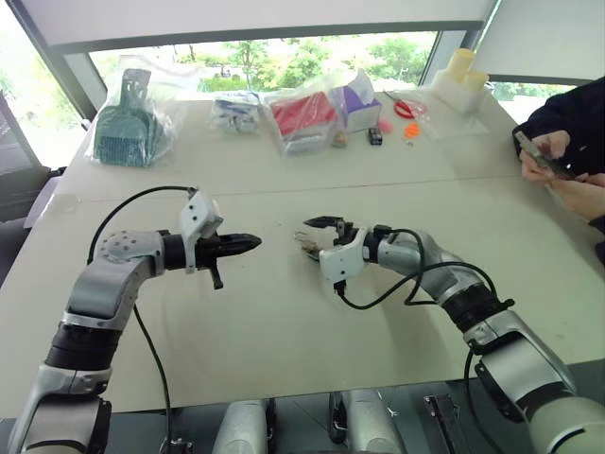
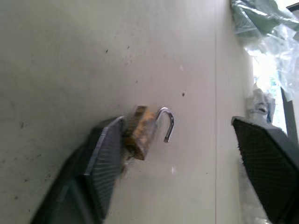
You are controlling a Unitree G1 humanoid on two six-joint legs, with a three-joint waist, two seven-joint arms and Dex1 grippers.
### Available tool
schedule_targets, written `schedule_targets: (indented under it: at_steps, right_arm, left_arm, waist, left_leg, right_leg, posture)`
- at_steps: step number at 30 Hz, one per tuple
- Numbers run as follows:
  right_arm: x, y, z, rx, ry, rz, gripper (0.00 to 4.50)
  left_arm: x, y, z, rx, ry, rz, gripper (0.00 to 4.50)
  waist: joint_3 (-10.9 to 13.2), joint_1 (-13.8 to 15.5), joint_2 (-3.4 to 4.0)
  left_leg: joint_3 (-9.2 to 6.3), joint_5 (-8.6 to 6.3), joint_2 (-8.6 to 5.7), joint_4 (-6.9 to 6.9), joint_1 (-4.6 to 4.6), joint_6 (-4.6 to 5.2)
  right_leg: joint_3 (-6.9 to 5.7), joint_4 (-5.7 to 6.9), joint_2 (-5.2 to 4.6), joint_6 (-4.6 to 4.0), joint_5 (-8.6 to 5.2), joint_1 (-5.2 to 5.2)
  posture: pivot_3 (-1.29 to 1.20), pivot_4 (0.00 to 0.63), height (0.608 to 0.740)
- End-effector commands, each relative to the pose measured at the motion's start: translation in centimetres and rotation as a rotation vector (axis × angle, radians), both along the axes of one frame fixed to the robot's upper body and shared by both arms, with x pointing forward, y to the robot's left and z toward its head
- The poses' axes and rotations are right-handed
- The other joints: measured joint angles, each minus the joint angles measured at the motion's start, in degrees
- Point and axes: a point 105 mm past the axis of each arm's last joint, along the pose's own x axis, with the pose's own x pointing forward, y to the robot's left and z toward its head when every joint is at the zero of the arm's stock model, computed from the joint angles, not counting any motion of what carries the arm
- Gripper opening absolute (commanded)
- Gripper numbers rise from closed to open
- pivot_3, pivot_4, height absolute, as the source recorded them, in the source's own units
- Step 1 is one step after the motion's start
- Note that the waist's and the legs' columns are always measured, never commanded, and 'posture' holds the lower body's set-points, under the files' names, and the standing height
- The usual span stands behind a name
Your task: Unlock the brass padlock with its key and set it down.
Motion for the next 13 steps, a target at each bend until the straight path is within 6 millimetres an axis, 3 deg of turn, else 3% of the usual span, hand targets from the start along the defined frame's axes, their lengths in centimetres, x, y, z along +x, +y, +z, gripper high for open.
schedule_targets:
  at_steps: [1, 4, 9, 13]
  right_arm:
    - [-0.6, -0.7, 0.6, 0.009, 0.056, -0.006, 4.44]
    - [-0.6, -1.9, 1.7, 0.104, 0.224, -0.09, 4.44]
    - [-1.7, -3.5, 3.4, 0.299, 0.684, -0.223, 4.44]
    - [-3.3, -4.1, 4.3, 0.318, 0.87, -0.235, 4.44]
  left_arm:
    - [-0.2, -0.1, 1.2, -0.013, -0.052, -0.002, 0.0]
    - [-0.3, 0.0, 1.4, -0.006, -0.058, -0.004, 0.0]
    - [-0.7, 0.3, 1.0, 0.042, -0.059, -0.029, 0.0]
    - [-1.3, 0.4, 0.8, 0.052, -0.05, -0.054, 0.0]
  waist:
    - [0.0, 0.0, 0.0]
    - [0.0, 0.0, 0.0]
    - [0.0, 0.1, 0.01]
    - [0.0, 0.1, 0.01]
  left_leg:
    - [0.0, 0.0, 0.0, 0.0, 0.0, 0.0]
    - [0.0, 0.0, -0.01, 0.0, 0.0, 0.0]
    - [-0.01, 0.0, 0.01, 0.01, 0.01, 0.01]
    - [-0.04, -0.01, 0.03, 0.0, 0.02, 0.02]
  right_leg:
    - [0.0, 0.0, 0.0, 0.0, 0.0, 0.0]
    - [0.0, 0.0, 0.0, 0.0, 0.0, 0.01]
    - [-0.01, 0.01, -0.01, 0.0, 0.01, 0.02]
    - [-0.01, 0.04, -0.01, -0.01, 0.01, -0.01]
  posture:
    - [0.0, 0.15, 0.74]
    - [0.0, 0.15, 0.74]
    - [0.0, 0.15, 0.74]
    - [0.0, 0.15, 0.74]
